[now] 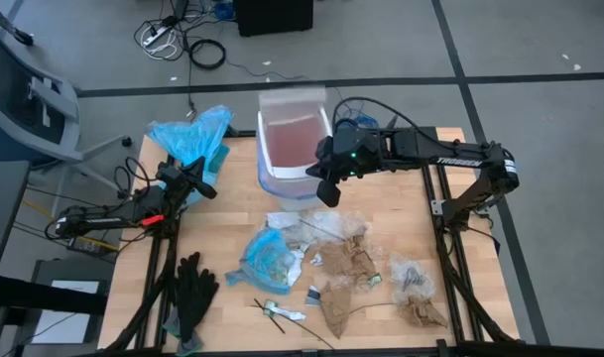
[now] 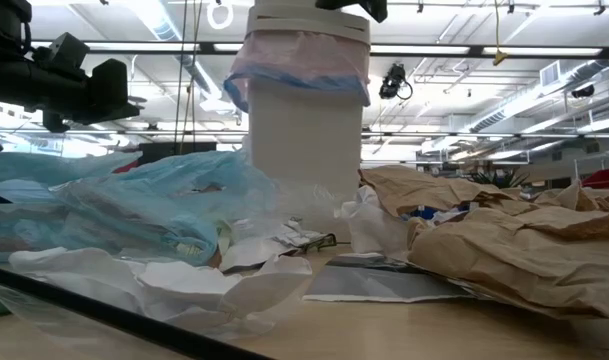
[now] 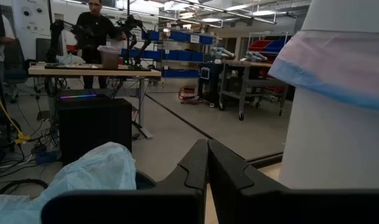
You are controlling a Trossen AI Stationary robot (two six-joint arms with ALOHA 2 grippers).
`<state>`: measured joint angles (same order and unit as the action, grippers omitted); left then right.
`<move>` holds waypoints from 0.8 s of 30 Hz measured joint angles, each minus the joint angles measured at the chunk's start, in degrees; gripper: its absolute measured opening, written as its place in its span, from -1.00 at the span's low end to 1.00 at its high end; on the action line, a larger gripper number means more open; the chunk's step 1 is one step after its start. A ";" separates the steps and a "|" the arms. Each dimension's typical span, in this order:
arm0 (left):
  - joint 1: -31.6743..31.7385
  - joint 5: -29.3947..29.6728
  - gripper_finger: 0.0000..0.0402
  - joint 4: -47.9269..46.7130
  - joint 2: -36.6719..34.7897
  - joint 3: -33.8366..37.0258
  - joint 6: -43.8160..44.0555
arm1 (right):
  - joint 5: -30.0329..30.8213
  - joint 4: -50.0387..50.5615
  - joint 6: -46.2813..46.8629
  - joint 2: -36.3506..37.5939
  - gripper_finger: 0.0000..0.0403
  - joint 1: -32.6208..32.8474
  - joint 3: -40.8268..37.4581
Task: Place trash/remove bag and relplace
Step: Open the lid of the white trash bin, then remove the white trash bin cover
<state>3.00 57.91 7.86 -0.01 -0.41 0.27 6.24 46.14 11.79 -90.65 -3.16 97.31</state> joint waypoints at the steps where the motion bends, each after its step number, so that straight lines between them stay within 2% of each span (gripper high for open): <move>1: -0.01 0.00 -0.90 0.00 0.00 0.00 0.00 | 0.10 -0.69 -0.06 0.19 -1.00 0.00 -0.08; 7: 0.00 0.00 -0.90 -0.02 0.00 -0.01 0.00 | 0.15 -7.33 -3.15 2.42 -1.00 -0.04 -0.13; 12: -0.02 0.00 -0.90 0.00 0.00 0.00 0.00 | 3.47 -9.45 -5.77 5.95 -1.00 -0.79 0.09; 17: -0.02 0.01 -0.90 0.00 0.00 -0.01 0.00 | 3.94 -7.25 -7.52 10.44 -1.00 -3.55 0.13; 21: 0.00 0.00 -0.90 0.00 0.00 -0.02 0.00 | -0.67 -1.69 -7.99 15.19 -1.00 -7.17 0.18; 24: -0.01 0.00 -0.90 0.00 0.00 -0.02 0.00 | -1.57 2.29 -8.76 19.23 -1.00 -9.70 -0.43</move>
<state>2.99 57.91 7.86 -0.01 -0.43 0.27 4.67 48.43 3.03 -71.42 -12.86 96.89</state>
